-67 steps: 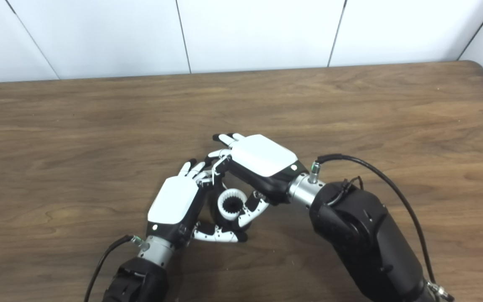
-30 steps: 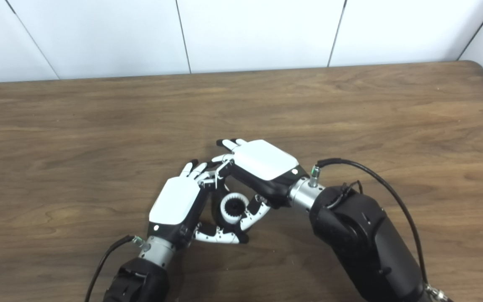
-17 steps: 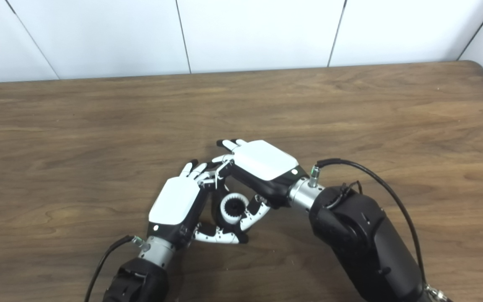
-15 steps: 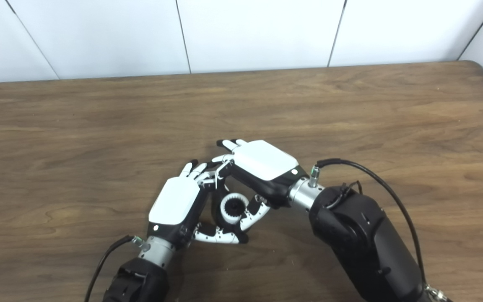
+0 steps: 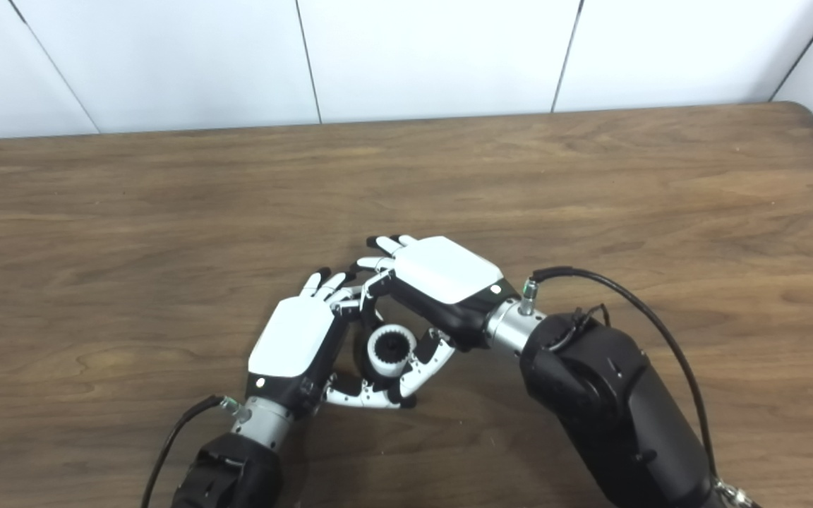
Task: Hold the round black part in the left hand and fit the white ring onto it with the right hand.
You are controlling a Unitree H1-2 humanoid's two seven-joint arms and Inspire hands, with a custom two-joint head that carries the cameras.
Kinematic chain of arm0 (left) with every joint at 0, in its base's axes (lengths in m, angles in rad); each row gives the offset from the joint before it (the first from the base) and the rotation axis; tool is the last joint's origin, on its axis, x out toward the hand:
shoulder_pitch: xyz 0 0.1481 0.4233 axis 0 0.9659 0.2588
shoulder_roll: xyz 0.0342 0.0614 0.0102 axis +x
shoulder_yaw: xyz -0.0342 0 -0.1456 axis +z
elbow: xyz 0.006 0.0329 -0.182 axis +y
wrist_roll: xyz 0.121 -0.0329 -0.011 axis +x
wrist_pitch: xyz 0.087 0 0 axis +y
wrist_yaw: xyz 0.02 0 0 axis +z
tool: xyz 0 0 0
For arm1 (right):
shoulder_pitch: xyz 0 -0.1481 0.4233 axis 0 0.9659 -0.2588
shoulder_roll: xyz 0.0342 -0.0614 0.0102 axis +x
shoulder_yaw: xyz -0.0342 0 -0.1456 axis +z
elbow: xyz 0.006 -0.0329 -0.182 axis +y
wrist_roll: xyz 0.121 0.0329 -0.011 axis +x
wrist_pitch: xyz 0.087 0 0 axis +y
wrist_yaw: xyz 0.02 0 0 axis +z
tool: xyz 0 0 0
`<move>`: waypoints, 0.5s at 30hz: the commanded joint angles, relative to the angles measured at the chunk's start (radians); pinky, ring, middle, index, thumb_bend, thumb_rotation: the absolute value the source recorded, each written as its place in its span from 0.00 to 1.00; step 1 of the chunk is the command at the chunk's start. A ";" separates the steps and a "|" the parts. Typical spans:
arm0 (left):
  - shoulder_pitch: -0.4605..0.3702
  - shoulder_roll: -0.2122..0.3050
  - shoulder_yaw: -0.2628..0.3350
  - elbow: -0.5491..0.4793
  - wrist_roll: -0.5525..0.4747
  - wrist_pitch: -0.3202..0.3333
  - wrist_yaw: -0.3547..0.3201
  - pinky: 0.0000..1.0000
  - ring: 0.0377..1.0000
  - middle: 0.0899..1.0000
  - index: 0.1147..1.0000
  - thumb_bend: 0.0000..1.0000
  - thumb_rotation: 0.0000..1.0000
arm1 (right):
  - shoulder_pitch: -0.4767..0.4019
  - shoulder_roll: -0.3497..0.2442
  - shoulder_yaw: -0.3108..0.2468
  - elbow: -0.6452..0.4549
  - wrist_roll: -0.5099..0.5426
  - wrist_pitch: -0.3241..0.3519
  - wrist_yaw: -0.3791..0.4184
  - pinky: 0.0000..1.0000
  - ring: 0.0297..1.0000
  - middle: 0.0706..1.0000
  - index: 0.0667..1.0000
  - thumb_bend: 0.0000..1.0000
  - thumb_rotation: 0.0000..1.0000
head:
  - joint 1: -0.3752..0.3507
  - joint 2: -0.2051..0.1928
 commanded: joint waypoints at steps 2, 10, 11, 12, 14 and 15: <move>-0.011 -0.003 -0.001 -0.031 0.012 0.000 0.004 1.00 0.93 0.80 0.42 0.52 0.05 | -0.023 0.008 -0.010 -0.031 0.001 -0.003 -0.009 1.00 1.00 0.90 0.60 1.00 0.31 | 0.001 0.001; -0.013 -0.003 -0.002 -0.031 0.010 0.004 0.005 1.00 0.93 0.79 0.42 0.52 0.05 | -0.023 0.005 -0.011 -0.030 0.004 -0.009 -0.011 1.00 1.00 0.89 0.60 1.00 0.31 | -0.001 0.001; -0.013 -0.002 -0.002 -0.031 0.009 0.005 0.005 1.00 0.93 0.79 0.42 0.52 0.05 | -0.023 0.003 -0.013 -0.030 0.005 -0.010 -0.012 1.00 1.00 0.89 0.60 1.00 0.31 | -0.002 0.001; -0.014 -0.002 -0.002 -0.032 0.009 0.006 0.005 1.00 0.93 0.80 0.42 0.52 0.05 | -0.023 0.002 -0.015 -0.031 0.006 -0.010 -0.011 1.00 1.00 0.89 0.60 1.00 0.31 | -0.002 0.001; -0.015 -0.002 -0.002 -0.030 0.008 0.006 0.006 1.00 0.93 0.79 0.42 0.52 0.05 | -0.025 -0.002 -0.020 -0.033 0.006 -0.007 -0.008 1.00 1.00 0.89 0.60 1.00 0.32 | -0.002 0.000; -0.015 -0.001 -0.002 -0.028 0.008 0.006 0.008 1.00 0.93 0.79 0.42 0.52 0.05 | -0.025 -0.005 -0.024 -0.035 0.005 -0.006 -0.009 1.00 1.00 0.90 0.60 1.00 0.32 | -0.002 0.000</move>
